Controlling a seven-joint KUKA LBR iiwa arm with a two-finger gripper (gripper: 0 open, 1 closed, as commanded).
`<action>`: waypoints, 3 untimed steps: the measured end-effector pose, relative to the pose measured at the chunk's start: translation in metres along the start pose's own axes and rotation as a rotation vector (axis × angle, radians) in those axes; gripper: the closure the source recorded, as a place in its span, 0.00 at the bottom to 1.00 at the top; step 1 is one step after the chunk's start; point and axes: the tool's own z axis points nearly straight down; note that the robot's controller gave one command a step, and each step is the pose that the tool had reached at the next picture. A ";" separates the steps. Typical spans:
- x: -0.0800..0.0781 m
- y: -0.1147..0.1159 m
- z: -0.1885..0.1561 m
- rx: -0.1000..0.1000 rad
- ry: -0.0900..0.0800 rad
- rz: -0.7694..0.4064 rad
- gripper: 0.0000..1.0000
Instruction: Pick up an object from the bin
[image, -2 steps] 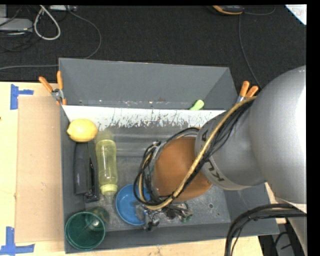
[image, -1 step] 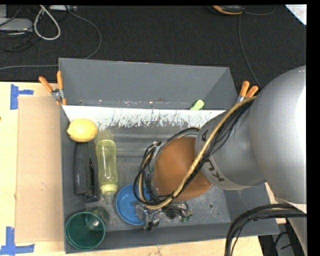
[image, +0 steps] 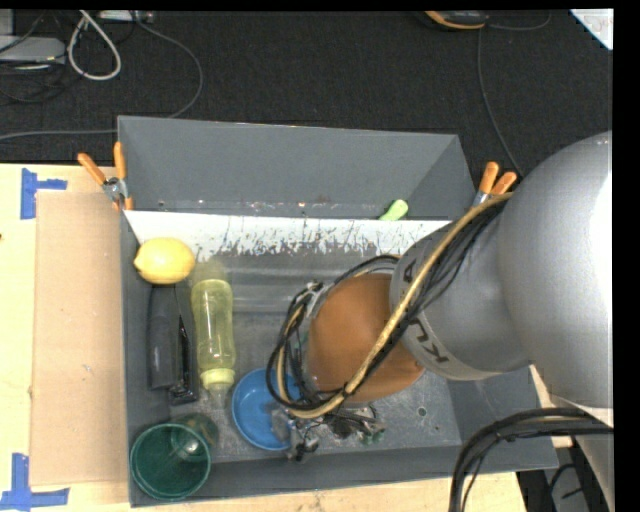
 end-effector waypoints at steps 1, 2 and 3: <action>0.000 0.000 0.000 0.000 0.000 0.001 1.00; 0.000 0.000 0.000 0.000 0.000 0.002 1.00; 0.000 0.000 0.000 0.000 0.000 0.002 1.00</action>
Offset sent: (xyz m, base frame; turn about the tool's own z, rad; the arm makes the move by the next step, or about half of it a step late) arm 0.0000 0.0000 0.0000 0.0000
